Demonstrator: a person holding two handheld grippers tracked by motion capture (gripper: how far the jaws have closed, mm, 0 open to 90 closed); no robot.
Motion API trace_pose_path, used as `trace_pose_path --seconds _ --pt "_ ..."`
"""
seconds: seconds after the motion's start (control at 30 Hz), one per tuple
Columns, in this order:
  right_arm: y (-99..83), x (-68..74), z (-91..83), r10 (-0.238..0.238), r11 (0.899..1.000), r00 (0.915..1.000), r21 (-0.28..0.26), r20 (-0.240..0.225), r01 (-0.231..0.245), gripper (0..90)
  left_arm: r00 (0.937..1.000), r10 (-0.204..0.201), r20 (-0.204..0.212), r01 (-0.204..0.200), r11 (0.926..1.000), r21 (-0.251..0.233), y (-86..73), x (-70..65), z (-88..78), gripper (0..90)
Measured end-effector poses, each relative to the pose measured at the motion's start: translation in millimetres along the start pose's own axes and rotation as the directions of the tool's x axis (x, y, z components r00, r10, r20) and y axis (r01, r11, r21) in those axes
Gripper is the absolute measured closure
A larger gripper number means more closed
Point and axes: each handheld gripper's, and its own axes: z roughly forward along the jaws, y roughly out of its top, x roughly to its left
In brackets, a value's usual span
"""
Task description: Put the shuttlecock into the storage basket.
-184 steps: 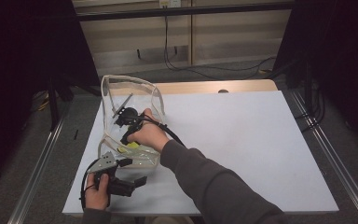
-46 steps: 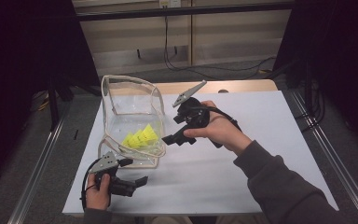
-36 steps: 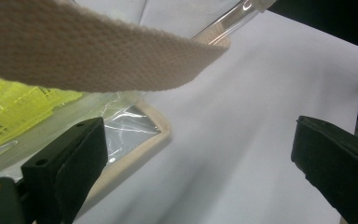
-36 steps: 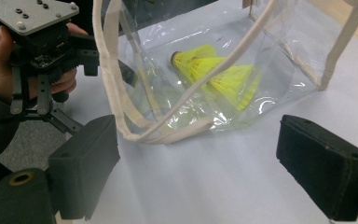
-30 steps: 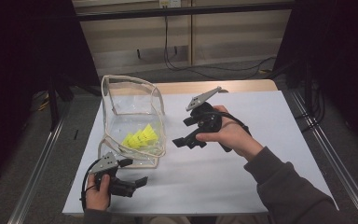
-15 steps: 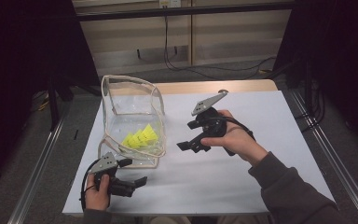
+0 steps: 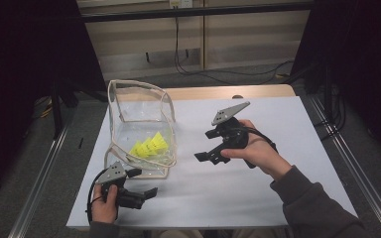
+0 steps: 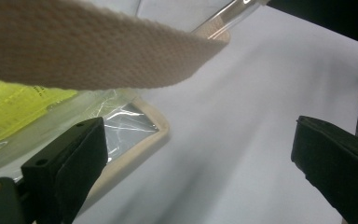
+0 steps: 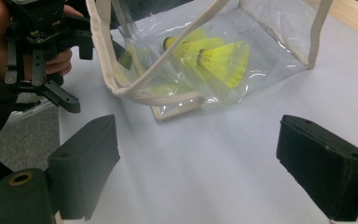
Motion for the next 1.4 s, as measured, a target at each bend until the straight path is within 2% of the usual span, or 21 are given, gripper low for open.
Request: trace_pose_path --seconds 0.27,0.57,1.2,1.4 --pt "-14.9 -5.8 -2.2 0.012 1.0 0.9999 -0.003 0.001 -0.012 12.2 1.0 -0.005 -0.007 0.005 1.0 -0.001 0.3 0.4 -0.5 3.7" --pt "-29.3 -12.3 -4.4 0.021 1.0 0.9993 0.002 0.032 -0.021 12.3 1.0 -0.003 -0.009 0.003 1.0 0.0 -0.5 0.6 -0.6 3.7" --pt "-54.2 -20.5 -9.5 0.045 0.999 0.9975 -0.007 0.055 -0.045 11.6 1.0 0.0 -0.008 0.0 1.0 0.006 0.1 -1.5 0.8 3.7" --pt "-60.7 -23.8 -14.6 0.054 0.998 0.9961 -0.028 0.07 -0.052 11.2 0.9999 0.001 -0.016 -0.001 1.0 -0.005 0.2 -0.1 -2.3 3.7"
